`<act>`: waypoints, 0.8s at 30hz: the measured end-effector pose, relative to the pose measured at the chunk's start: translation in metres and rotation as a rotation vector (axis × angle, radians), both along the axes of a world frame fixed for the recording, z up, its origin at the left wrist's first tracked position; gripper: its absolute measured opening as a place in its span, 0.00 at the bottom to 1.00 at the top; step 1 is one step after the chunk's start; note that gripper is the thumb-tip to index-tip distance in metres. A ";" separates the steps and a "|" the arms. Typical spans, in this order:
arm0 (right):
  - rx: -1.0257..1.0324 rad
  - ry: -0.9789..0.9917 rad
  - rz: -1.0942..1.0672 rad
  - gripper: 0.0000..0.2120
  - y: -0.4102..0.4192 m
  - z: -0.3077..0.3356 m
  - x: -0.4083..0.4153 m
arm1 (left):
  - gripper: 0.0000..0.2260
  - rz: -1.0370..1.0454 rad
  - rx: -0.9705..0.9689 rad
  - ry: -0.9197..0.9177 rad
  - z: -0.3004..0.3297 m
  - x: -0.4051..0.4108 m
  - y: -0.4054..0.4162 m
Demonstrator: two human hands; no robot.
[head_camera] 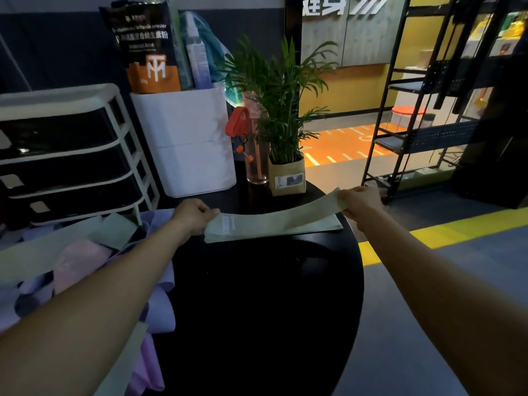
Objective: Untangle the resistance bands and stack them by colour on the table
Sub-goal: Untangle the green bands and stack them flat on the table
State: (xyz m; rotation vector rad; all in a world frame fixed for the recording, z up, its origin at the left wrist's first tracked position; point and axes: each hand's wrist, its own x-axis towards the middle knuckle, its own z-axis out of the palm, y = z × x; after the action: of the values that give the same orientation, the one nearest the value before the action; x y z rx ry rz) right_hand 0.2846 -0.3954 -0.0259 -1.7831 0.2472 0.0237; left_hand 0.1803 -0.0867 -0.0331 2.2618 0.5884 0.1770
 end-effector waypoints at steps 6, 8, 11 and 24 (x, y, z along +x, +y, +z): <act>-0.269 0.022 0.097 0.06 0.002 -0.015 0.004 | 0.10 0.042 0.235 -0.051 -0.014 0.016 0.006; -0.388 -0.010 0.100 0.08 0.003 -0.022 0.007 | 0.10 0.063 0.228 -0.087 -0.022 0.018 0.005; -0.507 -0.060 0.099 0.08 0.004 -0.029 0.010 | 0.10 0.081 0.215 -0.097 -0.029 0.023 0.005; -0.972 -0.459 0.448 0.22 0.022 -0.035 -0.003 | 0.20 -0.223 0.339 0.018 -0.039 0.023 0.009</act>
State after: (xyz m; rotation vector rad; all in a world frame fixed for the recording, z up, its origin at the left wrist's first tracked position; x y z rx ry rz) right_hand 0.2814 -0.3738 -0.0605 -2.7021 -0.5760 -0.2180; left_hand 0.2035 -0.0780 -0.0721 2.6397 0.3282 0.1542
